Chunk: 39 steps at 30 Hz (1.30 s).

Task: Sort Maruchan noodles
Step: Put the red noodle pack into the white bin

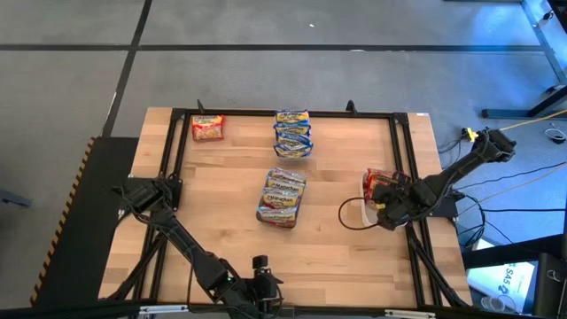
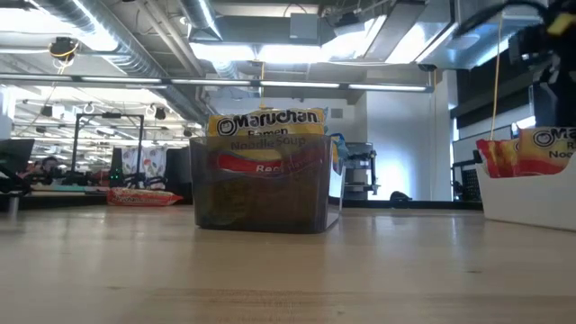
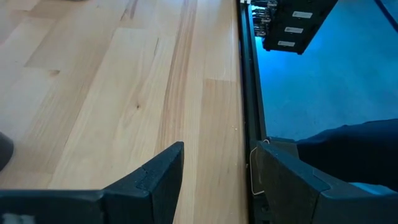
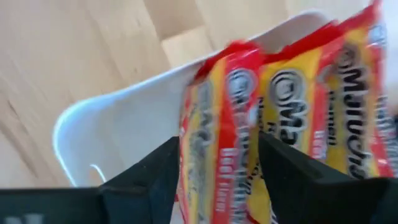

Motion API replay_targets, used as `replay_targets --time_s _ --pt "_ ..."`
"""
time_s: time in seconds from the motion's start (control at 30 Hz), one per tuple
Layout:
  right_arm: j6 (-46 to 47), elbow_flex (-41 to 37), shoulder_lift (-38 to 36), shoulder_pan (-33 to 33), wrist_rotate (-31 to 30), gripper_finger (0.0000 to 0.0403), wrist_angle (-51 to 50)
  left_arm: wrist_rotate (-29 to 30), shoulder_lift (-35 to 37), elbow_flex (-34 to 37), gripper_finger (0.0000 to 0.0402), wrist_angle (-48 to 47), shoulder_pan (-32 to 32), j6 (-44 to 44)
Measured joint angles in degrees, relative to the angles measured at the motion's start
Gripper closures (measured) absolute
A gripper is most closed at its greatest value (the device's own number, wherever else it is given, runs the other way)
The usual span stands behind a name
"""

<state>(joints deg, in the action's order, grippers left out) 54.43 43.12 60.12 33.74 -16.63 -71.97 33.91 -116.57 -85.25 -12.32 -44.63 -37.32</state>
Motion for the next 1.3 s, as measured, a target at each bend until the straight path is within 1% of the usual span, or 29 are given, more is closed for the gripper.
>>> replay_targets --time_s 0.07,0.17,0.23,0.3,0.47,0.53,0.7,0.83,1.07,1.2,1.3 --pt "0.8 2.1 0.0 0.0 -1.4 0.0207 -1.7 0.0 0.0 0.0 0.0205 0.0 0.0 0.0" --pt "2.5 5.0 0.0 0.0 -6.2 0.0206 -6.4 0.0 0.0 0.0 0.0205 0.0 0.1 0.0" --pt "2.6 5.0 0.0 0.0 -7.8 0.0206 -8.7 0.0 0.0 0.0 0.0205 0.0 0.3 0.0" --pt "2.4 4.5 0.0 0.0 -8.3 0.0206 -8.9 0.0 0.0 0.0 0.0205 0.0 0.4 0.0" --pt "2.3 4.9 0.0 0.0 -7.4 0.0205 -6.0 0.0 0.0 0.0 0.0205 0.0 0.5 0.0" --pt "0.8 6.2 0.0 0.0 -5.4 0.0205 -4.0 0.0 0.0 0.0 0.0205 0.0 0.7 0.0" --pt "-3.4 7.3 0.0 0.1 2.6 0.0205 5.3 -0.3 0.0 0.0 0.0205 0.0 0.7 0.0" --pt "-3.5 6.5 0.9 0.1 5.7 0.0205 8.2 -0.3 0.0 0.0 0.0205 0.0 0.7 0.0" --pt "-1.8 3.7 4.2 0.1 6.6 0.0205 6.5 -0.4 0.0 0.0 0.0205 0.0 0.7 0.0" --pt "-0.6 3.6 5.9 0.0 4.6 0.0205 4.5 -0.4 0.0 0.0 0.0205 0.0 0.7 0.4" --pt "1.2 3.6 6.7 0.0 2.3 0.0205 0.7 -0.2 0.0 0.0 0.0205 0.0 0.7 0.5"
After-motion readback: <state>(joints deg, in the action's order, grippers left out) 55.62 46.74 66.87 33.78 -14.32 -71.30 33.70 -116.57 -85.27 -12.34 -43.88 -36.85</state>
